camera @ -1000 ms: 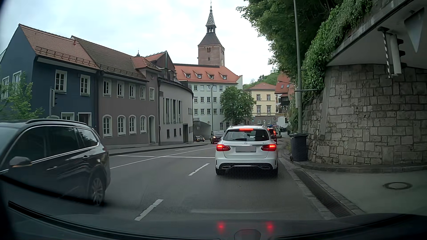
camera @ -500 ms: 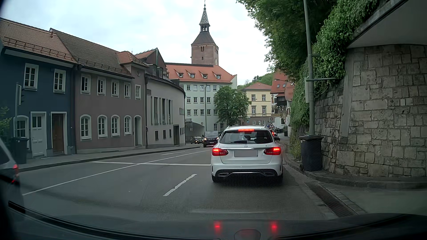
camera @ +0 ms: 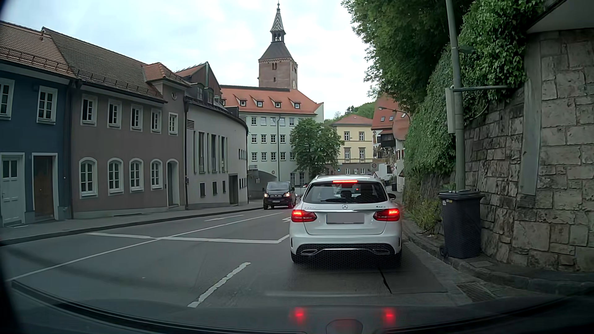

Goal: Follow the waypoints while adhering to traffic rules and regulations

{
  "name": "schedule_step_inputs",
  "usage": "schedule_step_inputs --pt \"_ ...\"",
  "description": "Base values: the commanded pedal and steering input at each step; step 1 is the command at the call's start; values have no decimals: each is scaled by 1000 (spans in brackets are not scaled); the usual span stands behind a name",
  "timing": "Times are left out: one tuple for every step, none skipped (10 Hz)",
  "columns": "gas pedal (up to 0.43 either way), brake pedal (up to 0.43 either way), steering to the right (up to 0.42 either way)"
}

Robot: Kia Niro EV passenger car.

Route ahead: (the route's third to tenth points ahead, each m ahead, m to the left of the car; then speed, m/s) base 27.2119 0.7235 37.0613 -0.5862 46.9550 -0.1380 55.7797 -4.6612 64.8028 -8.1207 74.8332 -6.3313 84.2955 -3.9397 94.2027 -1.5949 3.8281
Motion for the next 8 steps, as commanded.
schedule_step_inputs --pt "0 274 41" --pt "0 274 44" --pt "0 268 46" --pt "0 262 50" --pt "0 262 53" --pt "0 244 56" --pt "0 232 57" --pt "0 213 57"
